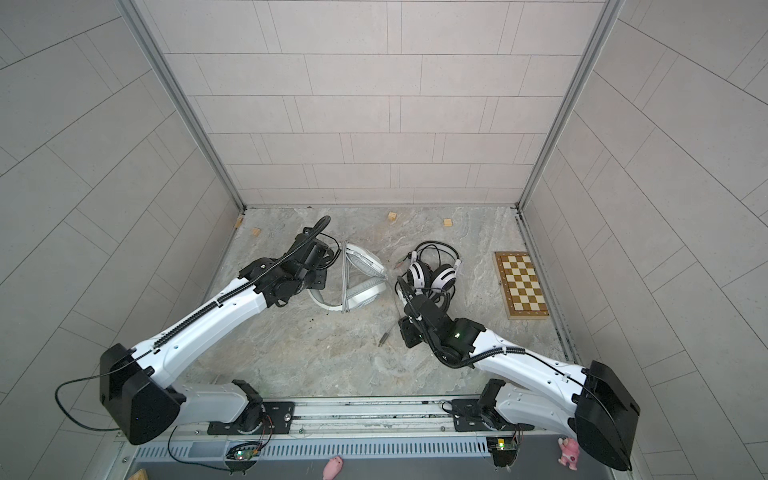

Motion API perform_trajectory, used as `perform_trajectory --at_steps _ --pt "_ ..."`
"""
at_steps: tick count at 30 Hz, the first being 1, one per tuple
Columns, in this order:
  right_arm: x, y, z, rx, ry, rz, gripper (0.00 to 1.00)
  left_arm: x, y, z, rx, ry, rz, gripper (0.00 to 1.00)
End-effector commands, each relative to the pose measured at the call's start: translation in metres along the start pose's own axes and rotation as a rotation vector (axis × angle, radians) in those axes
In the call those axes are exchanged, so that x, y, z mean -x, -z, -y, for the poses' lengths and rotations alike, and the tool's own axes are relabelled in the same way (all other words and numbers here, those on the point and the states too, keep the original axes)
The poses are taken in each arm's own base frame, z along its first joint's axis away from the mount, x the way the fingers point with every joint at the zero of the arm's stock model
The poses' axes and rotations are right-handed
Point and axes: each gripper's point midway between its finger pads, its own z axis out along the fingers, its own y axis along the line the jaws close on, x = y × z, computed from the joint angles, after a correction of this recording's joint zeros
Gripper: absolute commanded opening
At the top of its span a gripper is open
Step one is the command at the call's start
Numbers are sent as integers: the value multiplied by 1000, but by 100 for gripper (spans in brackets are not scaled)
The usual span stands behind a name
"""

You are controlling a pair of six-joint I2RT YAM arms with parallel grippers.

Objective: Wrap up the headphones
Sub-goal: 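Lower the right gripper to the grey cable end near the table and pinch it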

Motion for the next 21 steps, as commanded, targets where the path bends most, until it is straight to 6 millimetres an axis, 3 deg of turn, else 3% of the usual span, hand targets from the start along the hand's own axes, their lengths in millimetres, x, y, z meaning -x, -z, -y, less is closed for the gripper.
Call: perform_trajectory --at_steps 1,6,12,21 --pt "10 -8 -5 33 -241 80 42 15 11 -3 -45 115 72 0" --pt "11 -23 -5 -16 -295 68 49 9 10 -10 -42 143 67 0" --pt "-4 -56 -21 17 -353 -30 50 7 11 -7 -72 149 66 0" --pt "-1 -80 -37 -41 -268 -82 51 3 12 -9 -74 136 68 0"
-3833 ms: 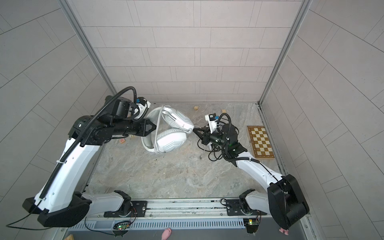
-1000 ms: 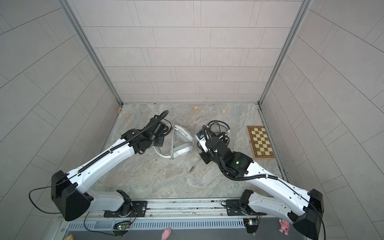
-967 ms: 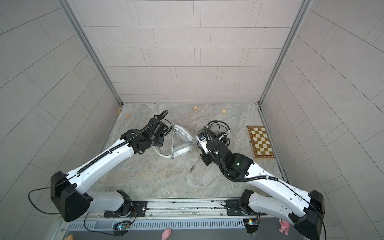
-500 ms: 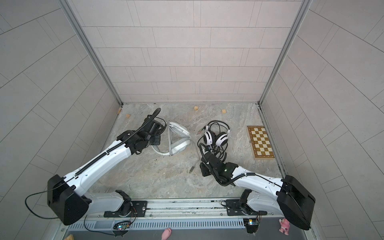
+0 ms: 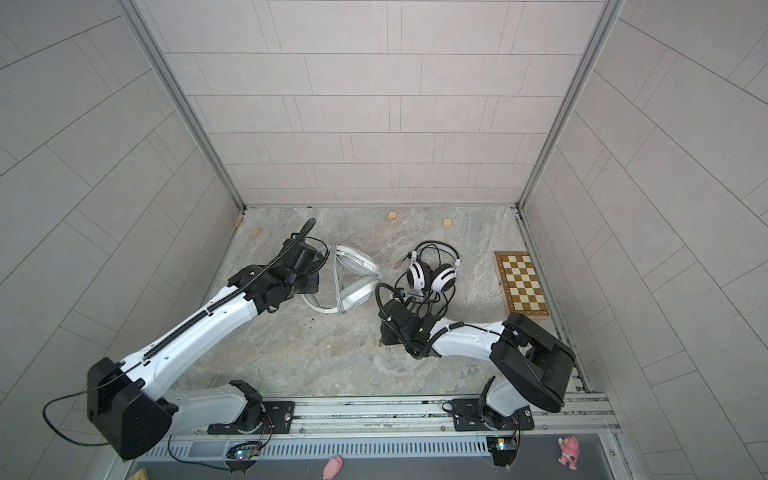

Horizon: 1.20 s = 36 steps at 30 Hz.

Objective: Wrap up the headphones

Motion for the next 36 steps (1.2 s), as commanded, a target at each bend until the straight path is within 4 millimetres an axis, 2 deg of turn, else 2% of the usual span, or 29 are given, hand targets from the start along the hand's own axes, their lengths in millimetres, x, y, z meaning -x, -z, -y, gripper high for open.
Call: perform_trajectory --at_steps 1,9,13,18,24,28,30,33,36 --pt "1 -5 -4 -41 19 -6 51 19 13 3 -46 58 87 0" --pt "-24 -11 15 -129 38 -30 50 19 15 -8 -50 96 97 0" --pt "-34 -10 15 -180 99 -46 47 15 11 -9 -48 94 81 0" --pt "-45 -13 10 -182 122 -55 31 14 11 -10 -50 102 85 0" --pt "-48 -14 12 -178 119 -49 8 13 10 -12 -45 104 79 0" --pt "-44 -1 10 -143 148 -13 5 20 10 -17 -43 131 83 0" --pt "-43 15 13 -148 183 14 4 29 9 -20 -48 157 80 0" --pt "-52 36 35 -198 218 26 3 45 9 -29 -51 199 73 0" --pt "-53 60 59 -229 202 61 3 63 14 -39 -29 215 99 0"
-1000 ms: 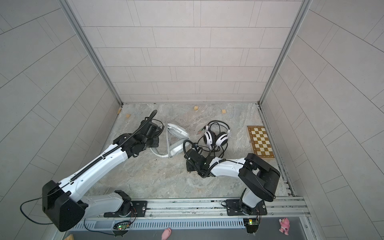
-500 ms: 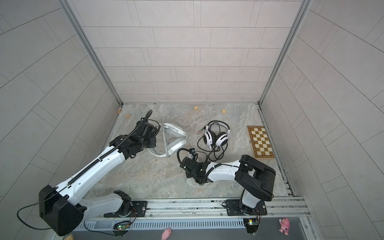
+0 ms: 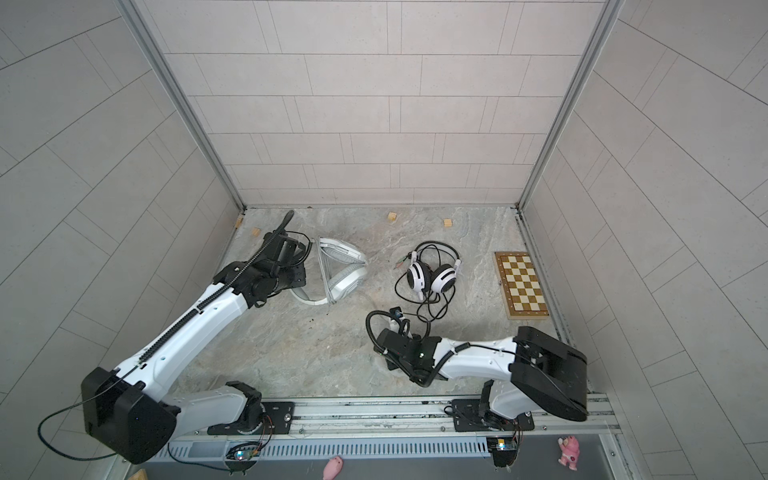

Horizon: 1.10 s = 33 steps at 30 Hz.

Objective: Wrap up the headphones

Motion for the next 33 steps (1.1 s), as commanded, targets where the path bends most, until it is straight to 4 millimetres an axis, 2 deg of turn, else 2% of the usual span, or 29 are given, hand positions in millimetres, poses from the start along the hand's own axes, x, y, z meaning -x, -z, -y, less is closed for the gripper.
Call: perform_trajectory --at_steps 1,4,9,14,17,20,22,25,30,33 --pt "-8 21 43 -115 1 26 3 46 21 4 -54 74 111 0" --pt "-6 42 60 -117 -3 65 3 62 22 -3 -48 113 132 0" --pt "-4 56 66 -57 8 126 2 95 35 -4 -47 178 188 0" --pt "-11 62 72 -53 15 105 2 135 48 -12 16 219 286 0" --pt "-15 61 68 -30 35 88 1 155 51 -18 61 238 328 0" --pt "-13 66 57 2 69 97 1 168 48 -21 92 269 361 0" --pt "-10 69 47 25 103 114 1 171 40 -20 96 284 365 0" --pt "-4 79 24 65 182 130 1 165 19 -20 126 314 333 0" --pt "5 102 -19 85 408 180 1 150 -24 -23 207 308 275 0" --pt "23 126 -45 108 487 229 1 139 -46 -16 214 275 234 0"
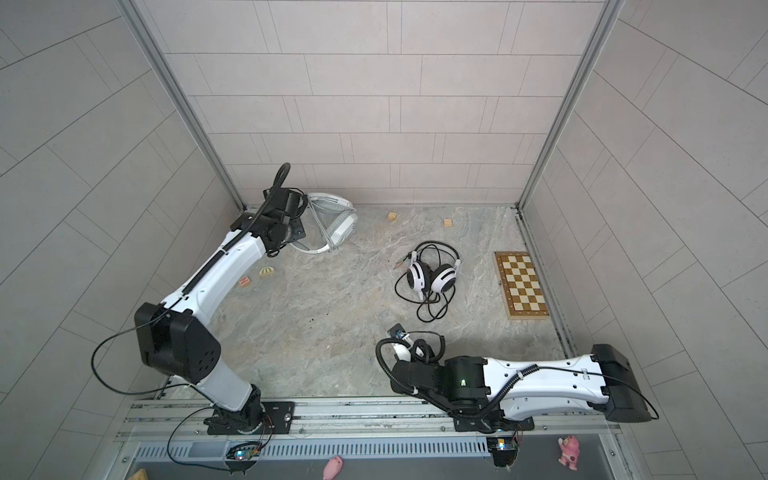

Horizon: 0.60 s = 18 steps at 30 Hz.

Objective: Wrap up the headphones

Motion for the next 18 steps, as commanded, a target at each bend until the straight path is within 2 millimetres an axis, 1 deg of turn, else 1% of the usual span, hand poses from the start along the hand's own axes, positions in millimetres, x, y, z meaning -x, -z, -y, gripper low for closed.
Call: perform_trajectory --at_steps 1,4,5,8,11,13,15,18 --pt "28 21 -6 -34 143 52 1 25 -4 9 -6 95 109 0" --pt "73 50 -15 -5 181 163 1 5 -16 17 6 44 65 0" --pt "90 63 -15 -2 198 212 1 -3 -19 21 5 28 50 0" --pt "140 100 -5 -25 209 376 1 -28 -30 30 7 -24 1 0" --pt "179 133 16 -100 209 486 1 -59 -33 49 -41 -98 -68 0" --pt "198 145 31 -147 209 514 1 -78 -30 60 -66 -163 -96 0" --pt "213 150 46 -177 201 527 1 -99 -22 76 -113 -242 -120 0" --pt "233 162 68 -198 172 563 1 -127 -2 100 -195 -372 -141 0"
